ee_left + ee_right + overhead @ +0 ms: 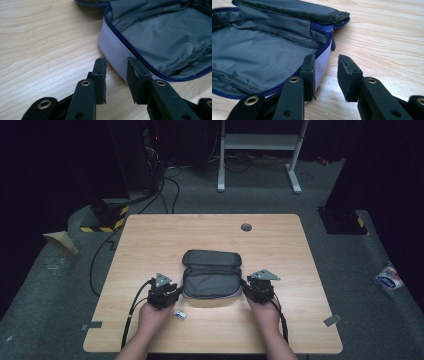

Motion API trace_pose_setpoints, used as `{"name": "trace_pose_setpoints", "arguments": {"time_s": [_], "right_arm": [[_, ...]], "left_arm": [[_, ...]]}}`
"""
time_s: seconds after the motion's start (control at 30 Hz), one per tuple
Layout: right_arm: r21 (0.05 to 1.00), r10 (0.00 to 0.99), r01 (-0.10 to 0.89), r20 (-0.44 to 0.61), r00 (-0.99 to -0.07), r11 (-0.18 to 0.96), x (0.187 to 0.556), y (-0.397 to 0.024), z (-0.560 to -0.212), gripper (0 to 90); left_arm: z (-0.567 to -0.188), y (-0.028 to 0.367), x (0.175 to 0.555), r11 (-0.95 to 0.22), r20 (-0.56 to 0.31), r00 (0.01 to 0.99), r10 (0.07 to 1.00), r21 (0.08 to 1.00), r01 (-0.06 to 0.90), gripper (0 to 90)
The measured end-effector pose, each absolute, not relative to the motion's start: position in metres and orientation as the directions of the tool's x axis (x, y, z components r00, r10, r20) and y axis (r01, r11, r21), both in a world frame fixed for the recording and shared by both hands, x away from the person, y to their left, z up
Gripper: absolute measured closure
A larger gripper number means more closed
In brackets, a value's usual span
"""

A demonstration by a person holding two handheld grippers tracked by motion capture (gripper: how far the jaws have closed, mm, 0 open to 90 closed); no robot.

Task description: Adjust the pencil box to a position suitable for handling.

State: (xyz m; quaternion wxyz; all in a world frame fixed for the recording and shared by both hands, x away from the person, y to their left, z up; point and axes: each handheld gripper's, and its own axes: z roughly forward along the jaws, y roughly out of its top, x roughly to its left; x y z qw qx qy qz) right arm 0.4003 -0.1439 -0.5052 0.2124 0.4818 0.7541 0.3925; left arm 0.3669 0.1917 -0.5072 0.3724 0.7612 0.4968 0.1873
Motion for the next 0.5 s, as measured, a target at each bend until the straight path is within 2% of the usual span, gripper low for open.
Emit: {"name": "trace_pose_setpoints", "arguments": {"time_s": [0.17, 0.5], "right_arm": [[0.795, 0.899, 0.564, 0.058, -0.434, 0.221, 0.401, -0.150, -0.504, 66.1], [0.816, 0.908, 0.544, 0.061, -0.414, 0.194, 0.389, -0.174, -0.499, 61.6]], "left_arm": [[-0.508, 0.190, 0.368, -0.229, -0.083, 0.437, 0.896, 0.756, 0.613, 68.4], [-0.504, 0.211, 0.361, -0.227, -0.060, 0.419, 0.906, 0.767, 0.600, 67.7]]}}
